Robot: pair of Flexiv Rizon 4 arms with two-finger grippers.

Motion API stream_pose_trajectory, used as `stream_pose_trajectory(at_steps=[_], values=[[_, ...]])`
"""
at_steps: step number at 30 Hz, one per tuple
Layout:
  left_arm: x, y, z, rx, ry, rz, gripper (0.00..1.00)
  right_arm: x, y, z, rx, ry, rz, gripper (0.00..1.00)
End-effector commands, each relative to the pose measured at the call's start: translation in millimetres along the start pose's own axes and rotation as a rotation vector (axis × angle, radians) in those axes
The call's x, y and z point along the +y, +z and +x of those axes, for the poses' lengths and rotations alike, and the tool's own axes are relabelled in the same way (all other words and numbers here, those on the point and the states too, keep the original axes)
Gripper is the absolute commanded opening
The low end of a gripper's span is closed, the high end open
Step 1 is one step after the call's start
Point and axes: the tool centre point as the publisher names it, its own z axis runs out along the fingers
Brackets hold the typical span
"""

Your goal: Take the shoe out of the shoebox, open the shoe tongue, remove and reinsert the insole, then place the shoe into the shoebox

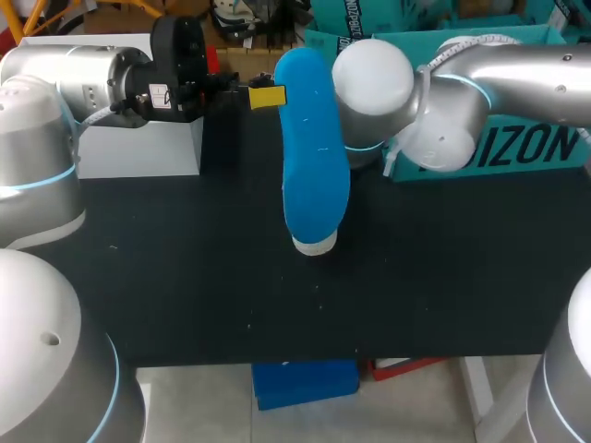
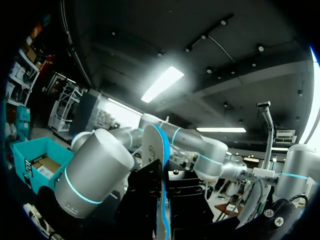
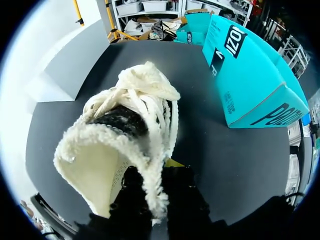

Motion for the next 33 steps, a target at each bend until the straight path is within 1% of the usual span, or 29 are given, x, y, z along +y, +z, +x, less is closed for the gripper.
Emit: stream_pose_trajectory(at_steps=[1, 7, 14, 15, 16, 19, 23, 27, 33], values=[[1.3, 1.3, 0.5, -0.005, 0.002, 0.002, 0.0, 0.4, 15.4, 3.5, -0.004, -0.001, 0.005, 0.0], [1.3, 1.3, 0.5, -0.005, 0.002, 0.002, 0.0, -3.9, 30.6, 0.0, -0.005, 0.004, 0.027, 0.0], [1.3, 1.3, 0.5, -0.005, 0.002, 0.002, 0.0, -3.5, 39.6, -2.3, 0.0, 0.003, 0.04, 0.0], [1.3, 1.3, 0.5, -0.005, 0.002, 0.002, 0.0, -3.5, 40.1, -2.2, 0.001, 0.004, 0.043, 0.32], [1.3, 1.3, 0.5, -0.005, 0.002, 0.002, 0.0, -3.1, 41.4, -2.6, 0.003, 0.004, 0.045, 1.0], [1.3, 1.3, 0.5, -0.005, 0.002, 0.002, 0.0, -1.9, 40.6, -2.3, 0.015, 0.0, 0.043, 1.0], [1.3, 1.3, 0.5, -0.005, 0.002, 0.002, 0.0, -0.1, 33.5, -6.2, 0.031, -0.002, 0.046, 1.0], [1.3, 1.3, 0.5, -0.005, 0.002, 0.002, 0.0, -0.9, 25.5, -12.4, 0.05, -0.047, 0.089, 1.0], [1.3, 1.3, 0.5, -0.005, 0.002, 0.002, 0.0, -0.5, 5.8, -22.3, 0.065, -0.151, 0.159, 1.0]])
